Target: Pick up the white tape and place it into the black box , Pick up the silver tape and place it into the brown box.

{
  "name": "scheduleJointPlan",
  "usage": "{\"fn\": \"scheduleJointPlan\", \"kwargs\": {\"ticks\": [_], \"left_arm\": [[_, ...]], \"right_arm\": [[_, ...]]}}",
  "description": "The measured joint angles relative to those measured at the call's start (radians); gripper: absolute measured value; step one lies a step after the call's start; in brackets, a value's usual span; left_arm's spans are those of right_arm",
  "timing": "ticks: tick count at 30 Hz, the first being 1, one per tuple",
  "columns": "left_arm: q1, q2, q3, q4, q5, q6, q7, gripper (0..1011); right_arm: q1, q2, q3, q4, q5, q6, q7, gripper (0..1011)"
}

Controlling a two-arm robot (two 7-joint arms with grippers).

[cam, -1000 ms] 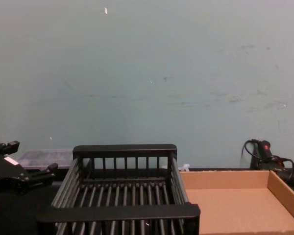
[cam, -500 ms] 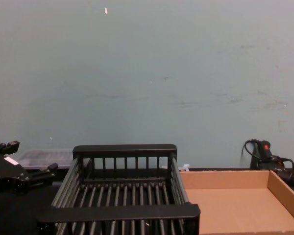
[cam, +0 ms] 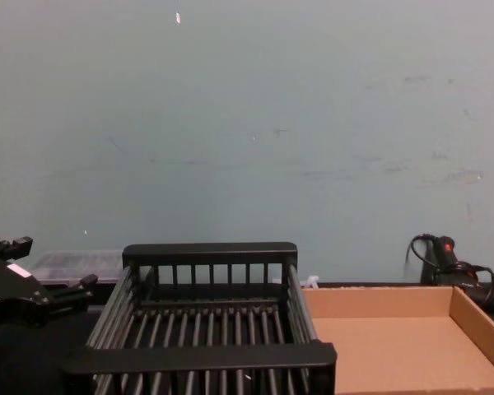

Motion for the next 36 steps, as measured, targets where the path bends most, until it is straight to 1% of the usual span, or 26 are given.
{"fn": "scheduleJointPlan", "kwargs": {"ticks": [5, 12, 16, 19, 25, 26, 32, 36], "left_arm": [[0.0, 0.0, 0.0, 0.0, 0.0, 0.0, 0.0, 1001], [0.0, 0.0, 0.0, 0.0, 0.0, 0.0, 0.0, 1001], [0.0, 0.0, 0.0, 0.0, 0.0, 0.0, 0.0, 1001], [0.0, 0.0, 0.0, 0.0, 0.0, 0.0, 0.0, 1001], [0.0, 0.0, 0.0, 0.0, 0.0, 0.0, 0.0, 1001], [0.0, 0.0, 0.0, 0.0, 0.0, 0.0, 0.0, 1001], [0.0, 0.0, 0.0, 0.0, 0.0, 0.0, 0.0, 1001], [0.0, 0.0, 0.0, 0.0, 0.0, 0.0, 0.0, 1001]], "right_arm": [[-0.013, -0.008, 0.016, -0.004, 0.0, -0.037, 0.031, 80], [-0.021, -0.02, 0.032, -0.007, -0.003, -0.06, 0.058, 80], [-0.029, -0.03, 0.049, -0.011, 0.0, -0.088, 0.084, 80], [-0.033, -0.034, 0.058, -0.014, 0.01, -0.105, 0.1, 80], [-0.044, -0.053, 0.086, -0.022, 0.052, -0.163, 0.134, 80], [-0.044, -0.053, 0.086, -0.022, 0.052, -0.163, 0.134, 80], [-0.047, -0.067, 0.101, -0.024, 0.081, -0.202, 0.145, 80], [-0.044, -0.076, 0.105, -0.025, 0.083, -0.207, 0.135, 80]]}}
